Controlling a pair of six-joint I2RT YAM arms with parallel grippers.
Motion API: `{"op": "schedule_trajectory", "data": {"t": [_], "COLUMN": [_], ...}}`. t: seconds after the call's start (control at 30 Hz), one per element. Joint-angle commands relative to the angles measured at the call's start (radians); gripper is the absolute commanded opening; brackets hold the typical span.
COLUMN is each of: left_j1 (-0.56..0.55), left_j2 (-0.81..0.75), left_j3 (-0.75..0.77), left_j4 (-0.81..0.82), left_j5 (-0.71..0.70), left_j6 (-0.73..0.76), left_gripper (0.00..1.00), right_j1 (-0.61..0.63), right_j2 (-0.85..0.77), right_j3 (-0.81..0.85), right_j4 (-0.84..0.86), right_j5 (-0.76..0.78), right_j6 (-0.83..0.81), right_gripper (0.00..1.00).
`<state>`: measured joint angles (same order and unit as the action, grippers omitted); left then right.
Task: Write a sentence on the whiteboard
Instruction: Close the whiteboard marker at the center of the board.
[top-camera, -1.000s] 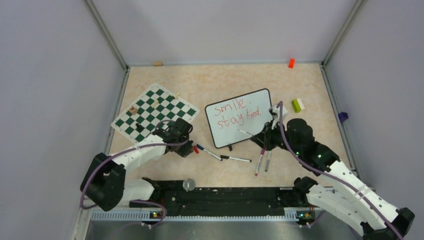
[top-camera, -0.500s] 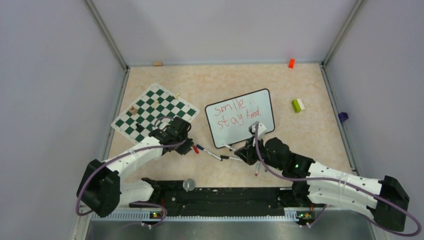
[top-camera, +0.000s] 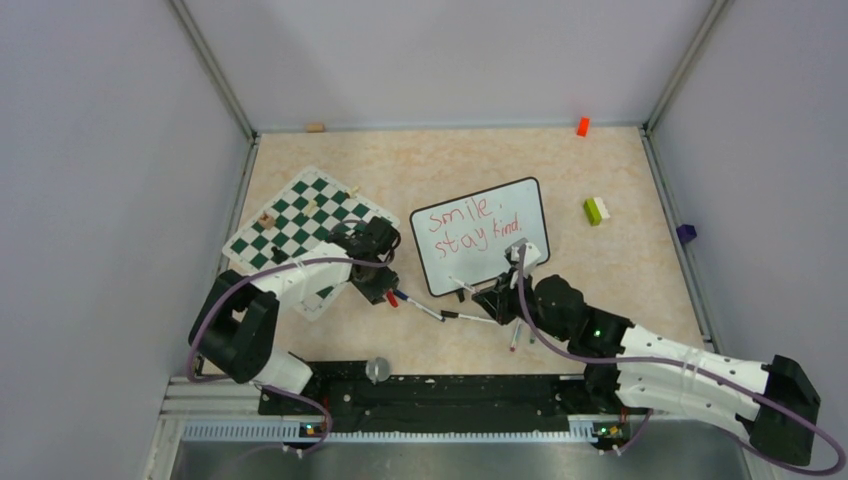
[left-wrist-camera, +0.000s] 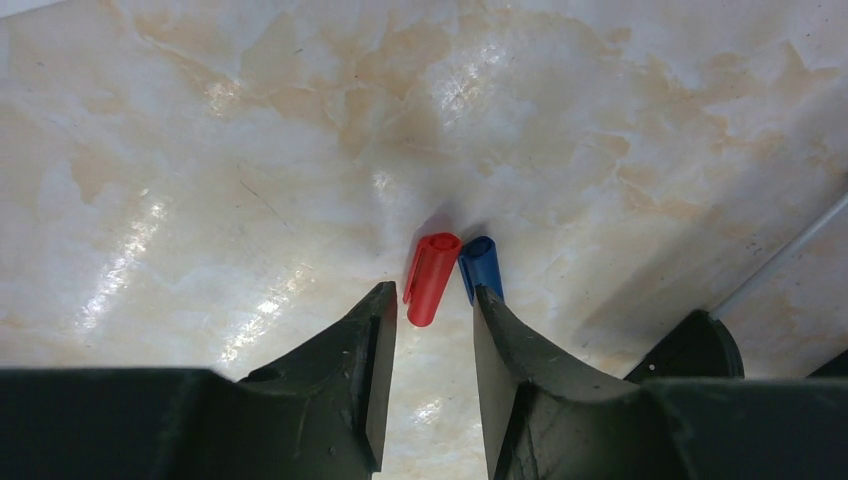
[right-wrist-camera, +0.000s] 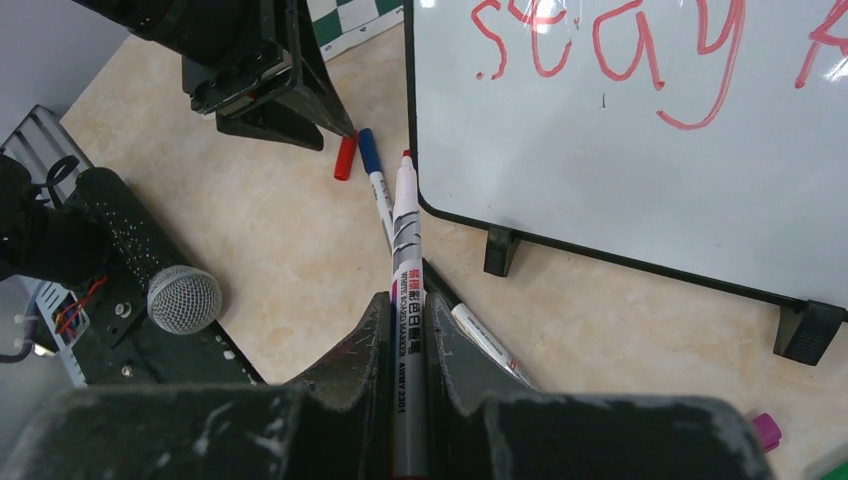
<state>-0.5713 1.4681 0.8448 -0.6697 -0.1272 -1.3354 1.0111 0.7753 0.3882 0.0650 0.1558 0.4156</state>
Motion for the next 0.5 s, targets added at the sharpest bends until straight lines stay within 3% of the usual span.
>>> {"op": "schedule_trajectory", "data": {"t": [0.0, 0.47], "left_j1": [-0.002, -0.003], "left_j2": [0.019, 0.098], "left_j3": [0.061, 0.042], "left_j4": [-0.094, -0.03], "left_j5": [-0.037, -0.017], "left_j6": [0.029, 0.058], "left_gripper": [0.39, 0.34], "right_j1": [0.011, 0.012], "right_j2": [-0.035, -0.052], "right_j3": [0.045, 0.063], "right_j4": [0.017, -0.006], "right_j5": [0.035, 0.037], "right_j6": [0.002, -0.002], "right_gripper": [0.0, 0.0]}}
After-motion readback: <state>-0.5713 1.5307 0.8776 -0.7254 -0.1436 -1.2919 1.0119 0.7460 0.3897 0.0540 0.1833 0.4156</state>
